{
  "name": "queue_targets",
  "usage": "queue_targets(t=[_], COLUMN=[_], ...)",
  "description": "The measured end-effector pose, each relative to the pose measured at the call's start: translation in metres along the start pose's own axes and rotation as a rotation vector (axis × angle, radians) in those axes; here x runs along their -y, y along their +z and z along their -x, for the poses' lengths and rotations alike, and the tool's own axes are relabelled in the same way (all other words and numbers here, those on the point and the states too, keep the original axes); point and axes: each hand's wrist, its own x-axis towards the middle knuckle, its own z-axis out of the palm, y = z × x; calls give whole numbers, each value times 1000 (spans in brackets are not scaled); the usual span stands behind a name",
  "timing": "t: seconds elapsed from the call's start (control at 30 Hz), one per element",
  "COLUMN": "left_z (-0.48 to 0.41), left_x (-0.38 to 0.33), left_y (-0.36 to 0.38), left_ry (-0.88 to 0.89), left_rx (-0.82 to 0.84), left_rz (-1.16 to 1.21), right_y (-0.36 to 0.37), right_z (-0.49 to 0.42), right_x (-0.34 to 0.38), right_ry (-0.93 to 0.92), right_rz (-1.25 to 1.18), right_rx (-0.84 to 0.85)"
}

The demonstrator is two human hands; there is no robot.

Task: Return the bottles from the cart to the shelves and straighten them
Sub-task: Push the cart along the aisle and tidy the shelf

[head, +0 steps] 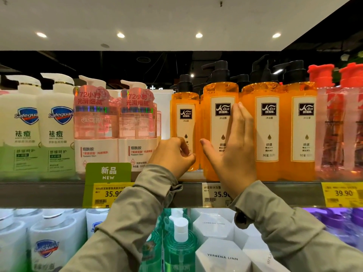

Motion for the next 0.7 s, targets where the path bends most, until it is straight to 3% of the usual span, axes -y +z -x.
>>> queue_targets(t=[0.7], left_z=[2], left_x=[-3], left_y=[-1], left_ry=[-17], left_rx=[-1], left_rz=[-9], right_y=[1], right_z=[1], right_x=[-7], right_ry=[41], right_rz=[19], right_rx=[26])
